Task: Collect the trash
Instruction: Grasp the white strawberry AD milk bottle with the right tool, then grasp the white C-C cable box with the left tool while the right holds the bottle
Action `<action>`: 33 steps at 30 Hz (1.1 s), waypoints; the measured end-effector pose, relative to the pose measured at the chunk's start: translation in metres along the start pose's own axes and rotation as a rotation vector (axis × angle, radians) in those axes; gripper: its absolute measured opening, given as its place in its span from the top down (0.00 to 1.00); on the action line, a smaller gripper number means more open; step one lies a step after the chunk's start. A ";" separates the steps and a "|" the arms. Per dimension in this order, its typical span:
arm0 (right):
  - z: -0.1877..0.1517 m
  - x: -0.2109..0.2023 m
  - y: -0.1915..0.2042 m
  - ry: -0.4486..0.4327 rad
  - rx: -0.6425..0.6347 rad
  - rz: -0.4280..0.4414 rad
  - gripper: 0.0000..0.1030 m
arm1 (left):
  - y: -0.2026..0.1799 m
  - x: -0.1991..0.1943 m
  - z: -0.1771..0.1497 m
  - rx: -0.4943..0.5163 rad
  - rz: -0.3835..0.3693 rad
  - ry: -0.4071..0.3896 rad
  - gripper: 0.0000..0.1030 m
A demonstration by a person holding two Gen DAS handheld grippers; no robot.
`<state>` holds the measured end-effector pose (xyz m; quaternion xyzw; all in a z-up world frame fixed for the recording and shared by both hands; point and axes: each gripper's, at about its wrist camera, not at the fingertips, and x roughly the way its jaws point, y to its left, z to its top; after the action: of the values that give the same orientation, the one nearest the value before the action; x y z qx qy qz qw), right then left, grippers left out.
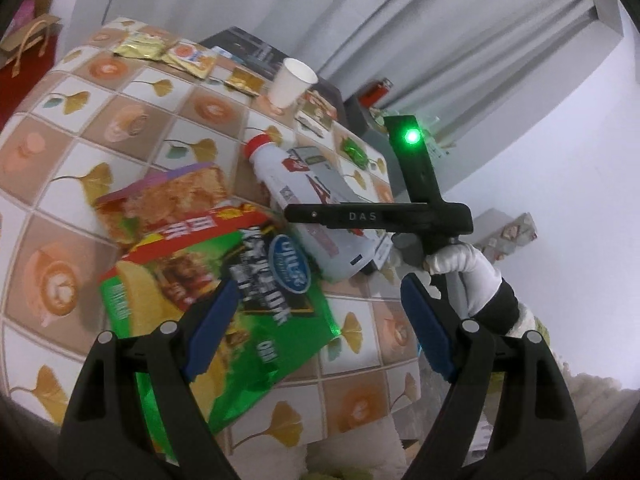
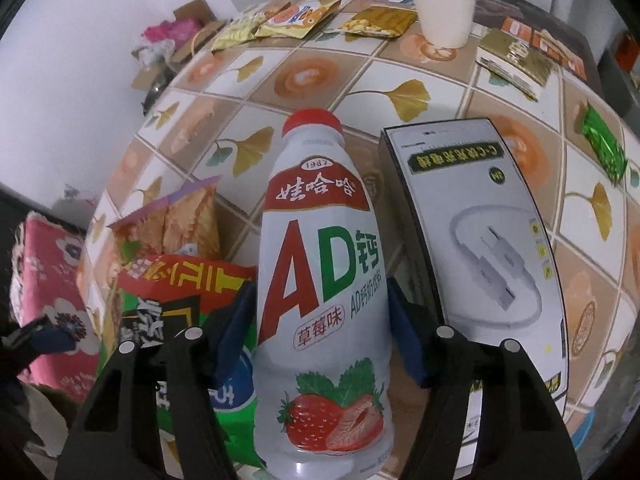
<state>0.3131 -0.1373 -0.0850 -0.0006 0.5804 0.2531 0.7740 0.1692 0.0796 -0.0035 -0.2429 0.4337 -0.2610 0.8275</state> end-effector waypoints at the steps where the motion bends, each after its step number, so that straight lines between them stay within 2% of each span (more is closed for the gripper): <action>1: -0.003 -0.006 -0.002 -0.011 0.006 0.015 0.39 | -0.002 0.003 0.002 0.002 -0.005 0.004 0.24; 5: -0.014 -0.038 -0.012 -0.072 0.041 0.089 0.40 | -0.010 0.017 0.010 0.011 -0.020 0.019 0.24; 8: -0.023 -0.069 -0.025 -0.132 0.056 0.110 0.40 | -0.014 0.031 0.018 -0.013 -0.038 0.040 0.24; 11: -0.025 -0.101 -0.048 -0.201 0.071 0.064 0.40 | -0.019 0.049 0.026 -0.026 -0.044 0.058 0.24; 15: -0.020 -0.126 -0.104 -0.251 0.145 -0.045 0.40 | -0.033 0.076 0.033 -0.021 -0.026 0.085 0.24; 18: -0.015 -0.115 -0.141 -0.226 0.184 -0.105 0.40 | -0.042 0.098 0.039 -0.009 0.001 0.104 0.24; 20: -0.014 -0.097 -0.159 -0.194 0.207 -0.097 0.40 | -0.047 0.114 0.043 -0.002 0.028 0.117 0.24; 23: -0.020 -0.075 -0.165 -0.154 0.203 -0.088 0.40 | -0.049 0.132 0.048 -0.009 0.060 0.134 0.24; 28: -0.040 -0.060 -0.146 -0.156 0.172 0.019 0.40 | -0.050 0.164 0.062 -0.002 0.164 0.164 0.24; 33: -0.066 -0.058 -0.138 -0.162 0.216 0.113 0.39 | -0.055 0.194 0.069 0.030 0.249 0.211 0.24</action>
<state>0.2963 -0.3000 -0.0948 0.1358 0.5391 0.2316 0.7983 0.3098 -0.0741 -0.0490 -0.1459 0.5410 -0.1870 0.8069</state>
